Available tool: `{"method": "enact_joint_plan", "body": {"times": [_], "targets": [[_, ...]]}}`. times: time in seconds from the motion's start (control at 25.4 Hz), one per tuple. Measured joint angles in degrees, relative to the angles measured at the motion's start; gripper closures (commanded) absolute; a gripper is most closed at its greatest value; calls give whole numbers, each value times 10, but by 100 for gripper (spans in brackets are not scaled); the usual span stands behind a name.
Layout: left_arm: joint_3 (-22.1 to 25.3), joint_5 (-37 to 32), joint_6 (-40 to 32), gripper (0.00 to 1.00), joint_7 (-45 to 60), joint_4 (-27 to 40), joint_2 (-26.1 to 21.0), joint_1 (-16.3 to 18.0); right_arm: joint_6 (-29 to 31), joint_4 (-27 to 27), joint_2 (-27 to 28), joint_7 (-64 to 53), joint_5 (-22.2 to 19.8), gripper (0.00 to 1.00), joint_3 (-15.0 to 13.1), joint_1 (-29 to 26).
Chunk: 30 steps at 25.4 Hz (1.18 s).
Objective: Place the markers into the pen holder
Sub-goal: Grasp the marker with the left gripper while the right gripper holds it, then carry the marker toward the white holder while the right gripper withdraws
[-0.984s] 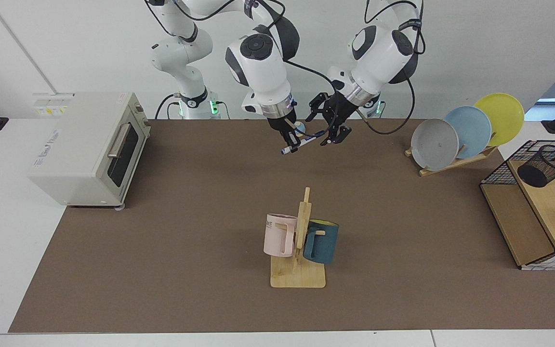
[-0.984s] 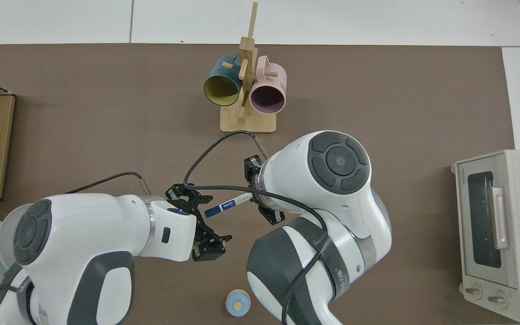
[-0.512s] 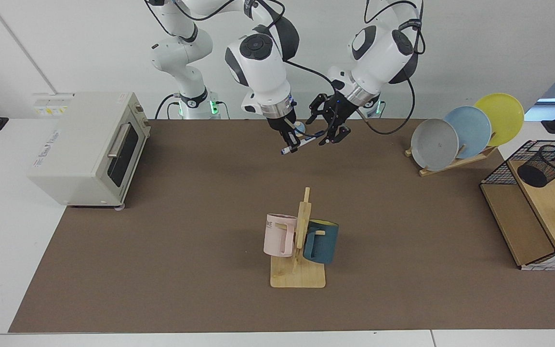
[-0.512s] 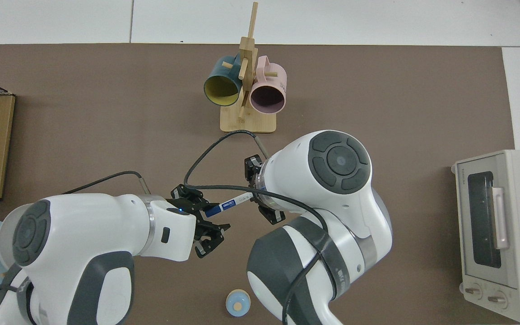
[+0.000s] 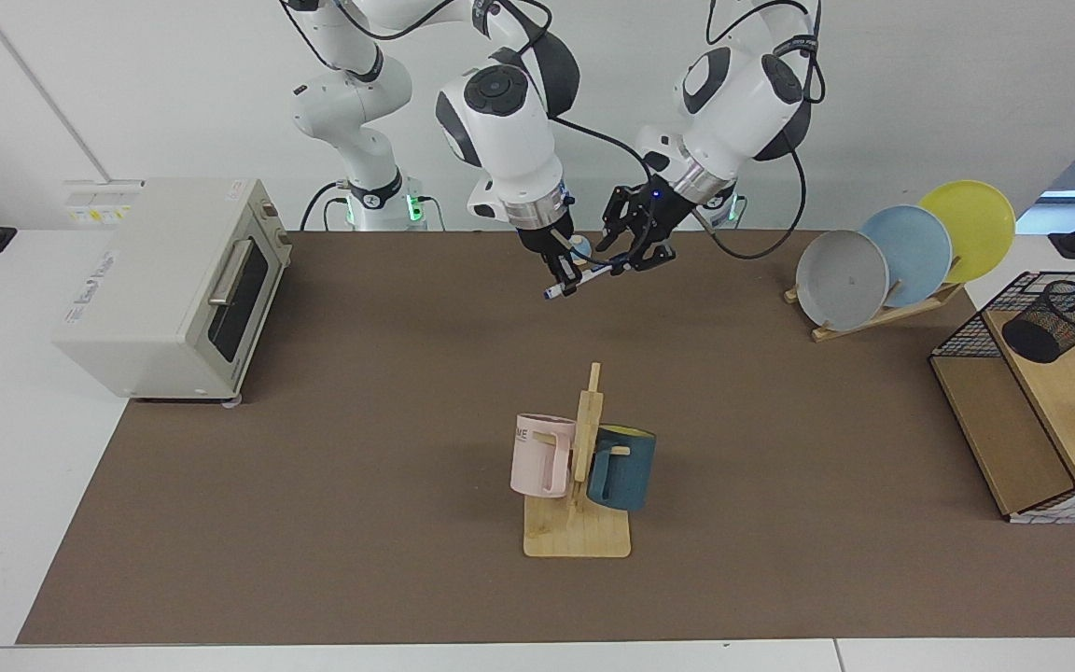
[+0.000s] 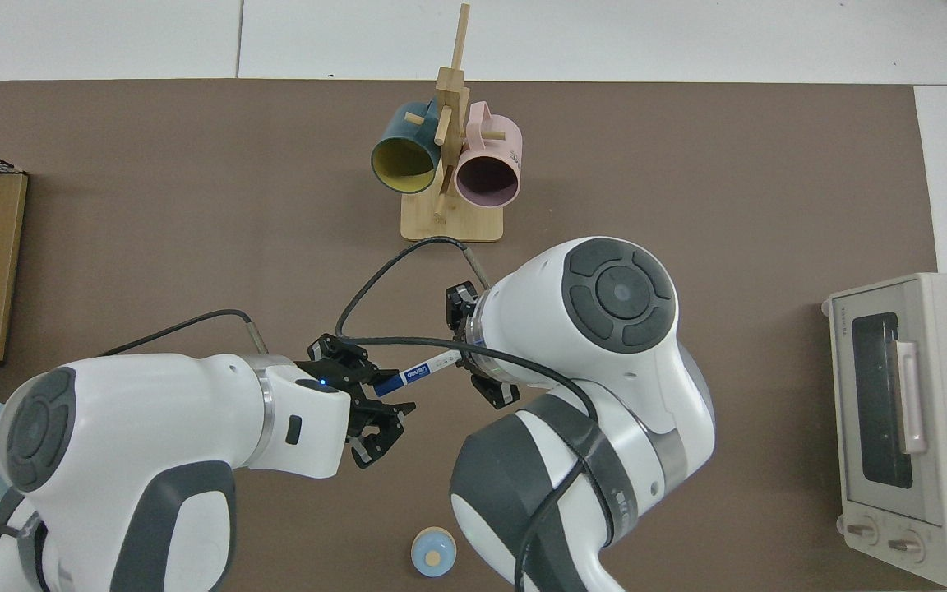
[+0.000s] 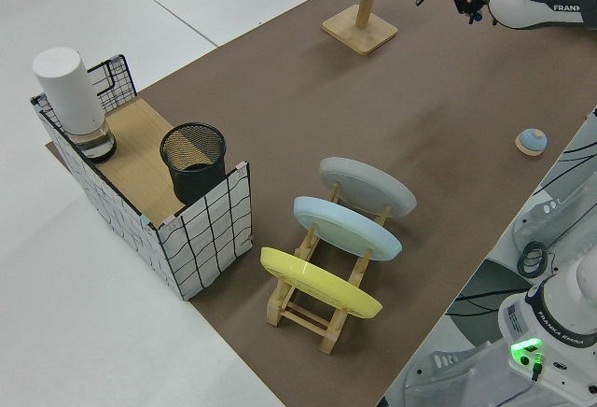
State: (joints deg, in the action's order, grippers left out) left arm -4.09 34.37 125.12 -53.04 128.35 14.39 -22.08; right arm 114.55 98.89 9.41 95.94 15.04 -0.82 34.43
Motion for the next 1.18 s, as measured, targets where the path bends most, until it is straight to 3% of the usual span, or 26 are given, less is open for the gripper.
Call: {"method": "enact_joint_plan", "body": {"times": [0.51, 0.55, 0.59, 0.63, 1.18], "targets": [[4, -2, 2, 100, -6, -2, 2, 2, -4, 0, -4, 0, 0, 100, 1, 0], [4, -2, 2, 100, -6, -2, 2, 2, -4, 0, -4, 0, 0, 84, 1, 0], [4, -2, 2, 100, -6, -2, 2, 2, -4, 0, -4, 0, 0, 34, 1, 0], [4, -2, 2, 100, -6, -2, 2, 2, -4, 0, -4, 0, 0, 0, 1, 0], [4, -9, -18, 100, -5, -3, 6, 1, -4, -1, -5, 0, 0, 0, -5, -1]]}}
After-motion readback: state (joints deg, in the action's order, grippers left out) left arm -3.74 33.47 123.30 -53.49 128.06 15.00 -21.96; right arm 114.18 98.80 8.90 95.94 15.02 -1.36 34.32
